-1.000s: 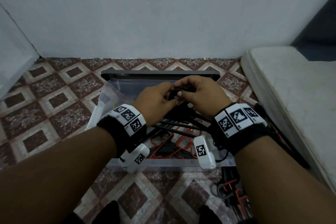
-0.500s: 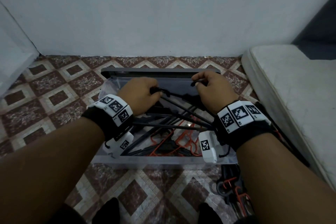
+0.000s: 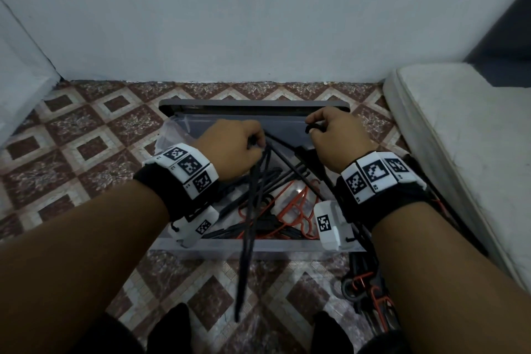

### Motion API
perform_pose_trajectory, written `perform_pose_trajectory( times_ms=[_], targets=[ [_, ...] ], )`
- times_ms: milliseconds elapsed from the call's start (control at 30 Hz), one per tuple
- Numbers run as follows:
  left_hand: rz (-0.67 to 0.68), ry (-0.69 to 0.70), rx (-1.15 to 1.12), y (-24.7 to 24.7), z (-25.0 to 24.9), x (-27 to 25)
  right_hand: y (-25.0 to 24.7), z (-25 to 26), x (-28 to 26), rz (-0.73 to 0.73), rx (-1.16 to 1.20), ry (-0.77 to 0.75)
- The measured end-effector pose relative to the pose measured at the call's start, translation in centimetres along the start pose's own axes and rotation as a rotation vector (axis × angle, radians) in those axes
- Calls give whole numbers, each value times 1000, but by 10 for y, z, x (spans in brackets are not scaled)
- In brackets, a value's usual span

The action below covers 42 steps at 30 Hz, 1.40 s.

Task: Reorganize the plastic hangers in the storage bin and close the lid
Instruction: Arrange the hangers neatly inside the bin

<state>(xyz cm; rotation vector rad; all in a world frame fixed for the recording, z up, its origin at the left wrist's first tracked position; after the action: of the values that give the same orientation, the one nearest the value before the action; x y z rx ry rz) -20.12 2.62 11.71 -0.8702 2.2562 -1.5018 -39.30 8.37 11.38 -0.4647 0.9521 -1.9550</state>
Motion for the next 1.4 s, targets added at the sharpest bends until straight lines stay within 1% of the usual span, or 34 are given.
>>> perform_pose_trajectory(
  times_ms=[67,133,200,300,333,367,467,500,533,567,600,633,667,700,733,767,800,833,900,967,1067,1133,1200,1267,1333,1367,1400],
  targets=[
    [-4,-26,-81,0,-6,0,0,3,-2,20,6,-8],
    [30,-56,-227,3,-13,-3,1,7,-7,69,35,-38],
    [46,-69,-302,4,-20,-4,6,15,-15,200,56,-85],
    [36,-88,-420,4,-26,-6,19,25,-31,513,64,-127],
    [30,-90,-475,4,-28,-6,22,27,-35,562,40,-146],
    [24,-84,-516,3,-31,-7,23,29,-38,568,15,-166],
    [-23,-49,-709,-2,-37,-9,19,31,-37,471,-1,-206],
    [-67,-52,-764,-6,-32,-8,16,31,-36,435,-1,-206],
    [-131,-57,-763,-10,-24,-7,14,30,-35,409,10,-198],
    [-202,-60,-673,-16,-13,-6,12,30,-34,395,27,-188],
    [-241,-44,-503,-22,-1,-5,11,30,-33,386,47,-185],
    [-222,-1,-299,-25,9,-5,9,33,-34,376,75,-188],
    [-143,60,-118,-22,16,-6,7,36,-35,364,126,-195],
    [-33,121,15,-15,20,-8,5,41,-37,347,195,-204],
    [63,159,91,-7,25,-9,3,46,-37,321,264,-212],
    [127,166,114,0,27,-10,1,50,-38,286,320,-216],
    [156,159,106,4,29,-10,-2,52,-38,248,362,-220],
    [151,159,97,7,29,-10,-5,54,-37,210,397,-227],
    [104,207,108,8,24,-8,-11,55,-36,142,457,-230],
    [92,247,159,11,17,-8,-13,52,-34,110,541,-194],
    [37,210,266,13,14,-3,-13,46,-30,88,682,-105],
    [-9,173,255,7,15,1,-13,46,-28,85,739,-85],
    [-25,151,202,1,20,2,-16,47,-25,87,750,-105],
    [-92,114,155,-9,27,1,-22,44,-22,36,699,-151],
    [-189,57,117,-21,38,0,-30,36,-19,-112,593,-172],
    [-231,20,89,-28,44,0,-33,30,-17,-170,516,-162],
    [-262,-19,56,-33,48,-2,-32,24,-14,-181,415,-131]
  ],
)
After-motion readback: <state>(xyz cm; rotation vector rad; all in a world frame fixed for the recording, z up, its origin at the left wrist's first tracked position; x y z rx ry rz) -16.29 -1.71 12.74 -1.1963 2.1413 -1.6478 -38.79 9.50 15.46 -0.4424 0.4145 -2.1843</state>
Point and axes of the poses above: each hand's wrist, its own x-axis towards the middle knuckle, its own y-axis out of the palm, z = x × y, the point moved 5 cm from there along x, towards the middle knuckle, and after that the axes turned 10 degrees about y, right-handed, at the moved point
